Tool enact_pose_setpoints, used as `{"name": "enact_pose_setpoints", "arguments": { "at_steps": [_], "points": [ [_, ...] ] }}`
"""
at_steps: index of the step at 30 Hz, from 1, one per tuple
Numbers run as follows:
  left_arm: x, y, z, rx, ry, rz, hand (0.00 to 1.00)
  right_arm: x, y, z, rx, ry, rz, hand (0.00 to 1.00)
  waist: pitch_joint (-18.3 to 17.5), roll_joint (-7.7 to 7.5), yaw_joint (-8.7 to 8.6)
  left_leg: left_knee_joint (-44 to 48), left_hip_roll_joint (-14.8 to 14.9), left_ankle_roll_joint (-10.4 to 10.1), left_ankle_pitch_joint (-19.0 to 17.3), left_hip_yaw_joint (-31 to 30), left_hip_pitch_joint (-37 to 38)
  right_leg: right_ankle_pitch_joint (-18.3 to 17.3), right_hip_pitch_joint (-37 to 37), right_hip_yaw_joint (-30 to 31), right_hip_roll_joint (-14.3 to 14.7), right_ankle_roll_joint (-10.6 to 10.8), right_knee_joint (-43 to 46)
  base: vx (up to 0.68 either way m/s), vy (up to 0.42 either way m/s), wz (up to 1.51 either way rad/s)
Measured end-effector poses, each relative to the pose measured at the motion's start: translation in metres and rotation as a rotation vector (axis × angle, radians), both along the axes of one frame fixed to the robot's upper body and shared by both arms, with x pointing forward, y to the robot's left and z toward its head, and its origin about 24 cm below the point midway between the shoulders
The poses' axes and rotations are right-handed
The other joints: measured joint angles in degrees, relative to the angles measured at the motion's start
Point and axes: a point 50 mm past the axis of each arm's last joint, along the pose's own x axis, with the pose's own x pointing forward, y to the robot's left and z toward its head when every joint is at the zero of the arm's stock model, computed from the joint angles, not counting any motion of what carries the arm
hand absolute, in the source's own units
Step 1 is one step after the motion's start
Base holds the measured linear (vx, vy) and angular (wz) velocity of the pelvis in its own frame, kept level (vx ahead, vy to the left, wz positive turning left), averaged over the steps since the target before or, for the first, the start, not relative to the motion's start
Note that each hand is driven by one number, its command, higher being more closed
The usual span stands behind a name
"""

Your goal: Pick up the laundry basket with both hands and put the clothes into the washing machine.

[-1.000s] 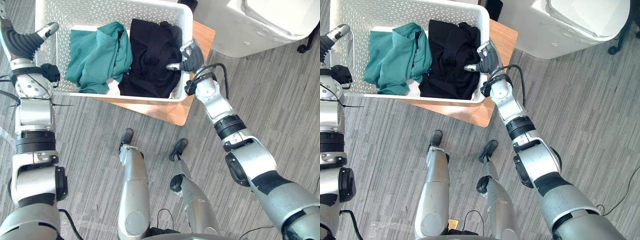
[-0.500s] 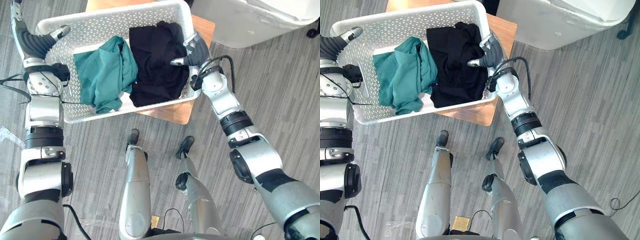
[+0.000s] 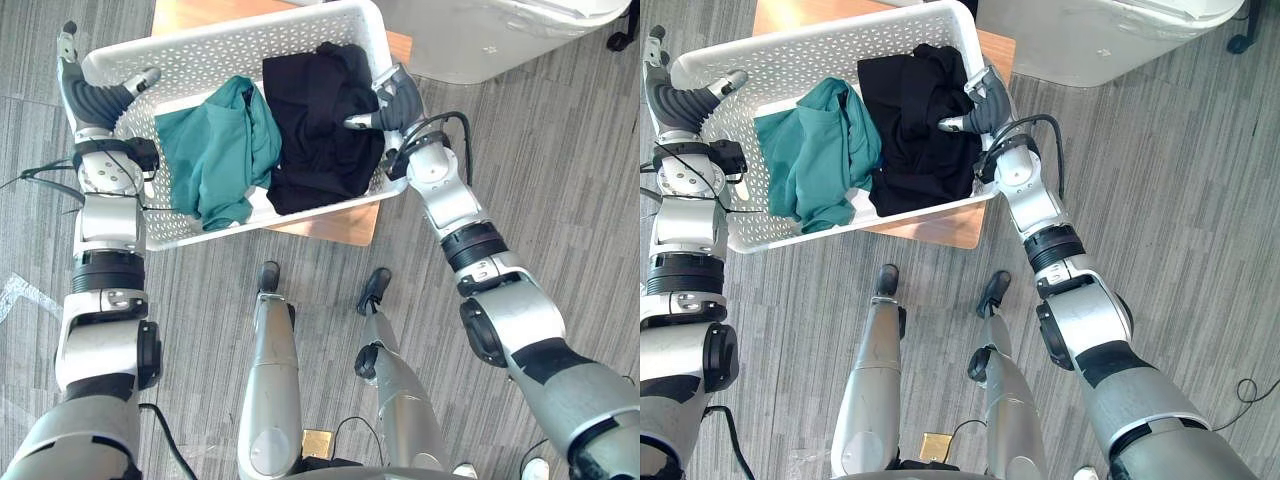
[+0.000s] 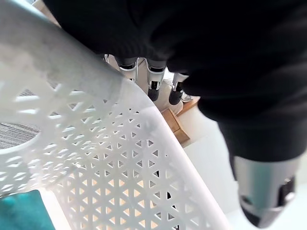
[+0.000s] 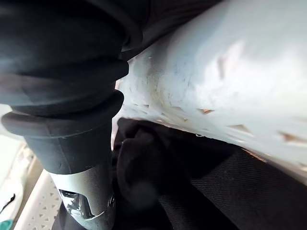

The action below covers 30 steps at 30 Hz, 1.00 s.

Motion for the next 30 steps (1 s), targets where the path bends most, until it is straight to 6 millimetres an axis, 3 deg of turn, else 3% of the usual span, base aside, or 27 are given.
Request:
{"name": "enact_pose_setpoints", "arguments": {
  "at_steps": [4, 10, 17, 22, 30],
  "points": [
    [-0.009, 0.015, -0.008, -0.039, -0.005, 0.040, 0.00, 0.000, 0.001, 0.000, 0.000, 0.002, 0.002, 0.00, 0.0, 0.00, -0.47, -0.5, -0.1, 0.0, 0.0, 0.3, 0.4, 0.1, 0.1, 0.1, -0.2, -0.1, 0.0, 0.00, 0.008, 0.00],
    [-0.057, 0.050, -0.036, -0.074, -0.055, 0.176, 0.00, 0.000, -0.006, -0.019, 0.006, 0.047, -0.013, 0.00, 0.1, 0.16, 0.18, -3.6, 0.0, 0.0, 0.2, 1.0, 4.1, 0.1, 2.0, 0.6, -0.3, -0.4, -0.1, 0.00, 0.000, 0.00],
    [-0.083, 0.069, -0.053, -0.076, -0.046, 0.266, 0.00, 0.000, -0.017, -0.030, 0.040, 0.075, -0.040, 0.00, 0.1, 0.22, 0.80, -7.2, -1.1, -0.2, 1.7, 0.8, 6.3, -0.6, 3.1, 0.2, -0.8, -1.3, -0.1, 0.00, 0.019, 0.10],
    [-0.086, 0.070, -0.068, -0.086, -0.003, 0.274, 0.00, 0.000, -0.022, -0.033, 0.057, 0.085, -0.054, 0.00, 0.3, 0.49, 1.07, -8.5, -1.5, -0.4, 2.1, 0.6, 7.3, -0.6, 3.5, 0.3, -1.1, -1.3, -0.1, -0.02, 0.032, 0.06],
    [-0.078, 0.055, -0.088, -0.161, 0.021, 0.230, 0.00, 0.002, -0.029, -0.035, 0.075, 0.096, -0.077, 0.00, 0.6, 0.98, 0.90, -9.3, -2.2, -0.2, 2.6, 0.4, 7.9, -0.7, 4.0, 0.3, -1.6, -1.1, -0.1, -0.03, 0.040, 0.04]
  ]
}}
